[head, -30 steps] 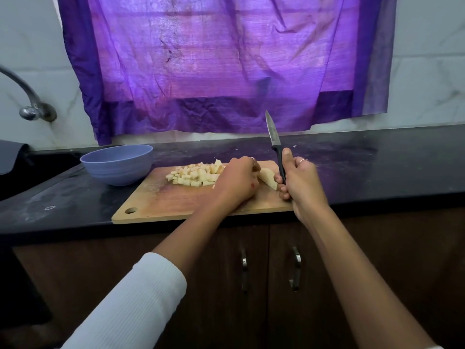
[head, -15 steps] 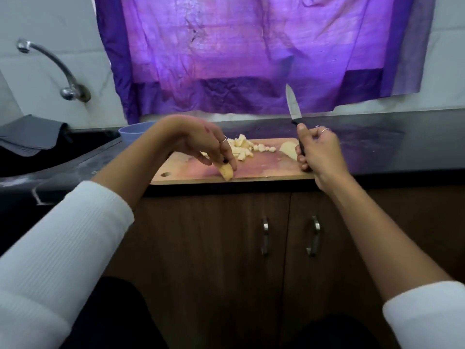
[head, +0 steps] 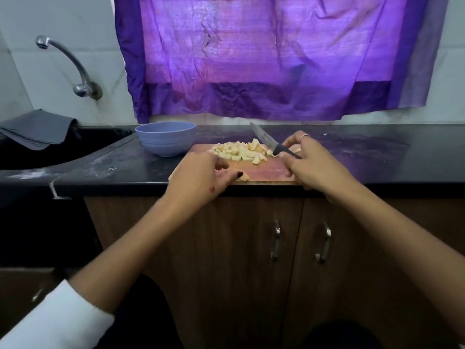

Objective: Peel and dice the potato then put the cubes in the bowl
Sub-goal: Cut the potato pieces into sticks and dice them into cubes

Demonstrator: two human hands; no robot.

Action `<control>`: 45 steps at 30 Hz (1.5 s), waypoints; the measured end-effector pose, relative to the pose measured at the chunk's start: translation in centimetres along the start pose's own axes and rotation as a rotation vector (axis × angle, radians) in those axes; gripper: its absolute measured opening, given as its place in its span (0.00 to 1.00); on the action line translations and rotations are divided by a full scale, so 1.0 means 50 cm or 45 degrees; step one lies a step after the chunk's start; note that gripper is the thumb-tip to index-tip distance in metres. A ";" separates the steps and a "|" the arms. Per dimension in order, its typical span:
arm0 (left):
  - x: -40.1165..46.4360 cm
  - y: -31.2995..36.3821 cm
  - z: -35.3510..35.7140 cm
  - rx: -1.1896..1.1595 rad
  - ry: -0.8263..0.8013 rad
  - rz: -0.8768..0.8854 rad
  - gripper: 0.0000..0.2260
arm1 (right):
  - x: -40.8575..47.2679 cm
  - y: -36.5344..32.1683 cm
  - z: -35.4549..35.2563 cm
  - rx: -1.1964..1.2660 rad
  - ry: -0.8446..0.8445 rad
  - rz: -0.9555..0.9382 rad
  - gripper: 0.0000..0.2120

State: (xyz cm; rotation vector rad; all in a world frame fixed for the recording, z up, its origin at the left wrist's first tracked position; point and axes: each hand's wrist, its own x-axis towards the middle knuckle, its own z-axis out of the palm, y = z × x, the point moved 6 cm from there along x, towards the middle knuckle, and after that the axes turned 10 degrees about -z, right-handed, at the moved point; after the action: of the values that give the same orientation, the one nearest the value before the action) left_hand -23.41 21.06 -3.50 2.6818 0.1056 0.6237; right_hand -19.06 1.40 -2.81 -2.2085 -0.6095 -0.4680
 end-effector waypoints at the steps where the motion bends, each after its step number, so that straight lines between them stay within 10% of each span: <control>1: -0.014 -0.001 0.006 -0.020 0.027 -0.015 0.20 | -0.013 -0.011 0.010 0.000 -0.046 -0.016 0.04; 17: 0.008 -0.020 0.057 -0.207 0.130 -0.084 0.22 | -0.040 -0.061 0.029 -0.355 -0.208 -0.157 0.22; 27: 0.007 -0.027 0.071 -0.294 0.189 -0.152 0.22 | -0.036 -0.070 0.053 -0.363 -0.277 -0.171 0.01; 45: 0.007 -0.018 0.063 -0.227 0.101 -0.150 0.19 | 0.007 -0.134 0.082 -0.779 -0.499 -0.218 0.09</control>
State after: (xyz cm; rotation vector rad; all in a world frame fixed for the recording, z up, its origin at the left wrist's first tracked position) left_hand -21.69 20.84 -6.29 2.4600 0.2177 0.6697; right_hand -21.99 8.51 -1.24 -2.8794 -0.9663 -0.3355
